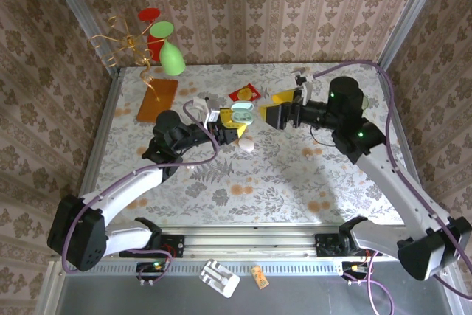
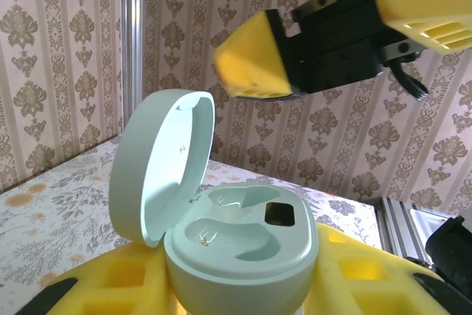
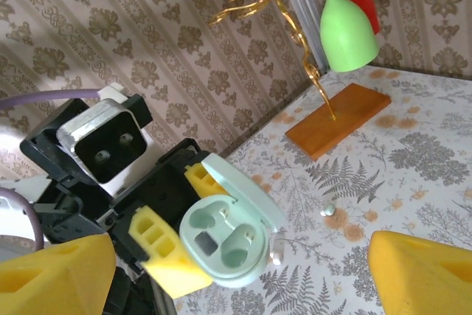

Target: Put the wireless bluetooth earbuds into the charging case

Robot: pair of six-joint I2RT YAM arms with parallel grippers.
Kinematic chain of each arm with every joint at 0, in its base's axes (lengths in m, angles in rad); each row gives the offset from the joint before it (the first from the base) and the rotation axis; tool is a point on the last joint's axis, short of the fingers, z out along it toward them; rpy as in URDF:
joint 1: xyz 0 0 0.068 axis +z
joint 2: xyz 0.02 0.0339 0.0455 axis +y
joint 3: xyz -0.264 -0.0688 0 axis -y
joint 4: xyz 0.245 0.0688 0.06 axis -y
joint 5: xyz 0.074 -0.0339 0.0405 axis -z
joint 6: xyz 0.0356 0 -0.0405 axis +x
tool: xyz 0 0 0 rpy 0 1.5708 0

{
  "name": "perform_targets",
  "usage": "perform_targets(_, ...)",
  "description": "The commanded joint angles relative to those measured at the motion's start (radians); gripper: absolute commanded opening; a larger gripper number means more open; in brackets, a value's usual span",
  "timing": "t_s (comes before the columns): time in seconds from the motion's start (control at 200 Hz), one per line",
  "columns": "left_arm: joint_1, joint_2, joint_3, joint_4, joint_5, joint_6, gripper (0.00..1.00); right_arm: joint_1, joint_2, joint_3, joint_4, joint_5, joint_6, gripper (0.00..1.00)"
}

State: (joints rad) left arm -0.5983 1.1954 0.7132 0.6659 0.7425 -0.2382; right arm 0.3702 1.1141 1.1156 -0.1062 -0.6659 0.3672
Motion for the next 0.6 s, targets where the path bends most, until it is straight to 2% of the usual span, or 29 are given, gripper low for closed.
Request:
perform_targets(0.0,0.012,-0.018,-0.021,0.069,-0.017,0.020,0.24,-0.029,-0.050,-0.081,-0.006,0.067,0.068,0.89)
perform_targets(0.18,0.021,-0.020,-0.045,0.095,-0.021,0.039,0.24,-0.105,-0.085,-0.170,-0.164,0.196,0.134,0.84)
perform_targets(0.36,0.025,-0.016,-0.059,0.119,-0.010,0.066,0.24,-0.141,-0.030,-0.225,-0.281,0.352,0.098,0.82)
perform_targets(0.595,0.025,-0.030,-0.086,0.138,0.016,0.092,0.24,-0.155,0.141,-0.243,-0.250,0.381,0.093,0.84)
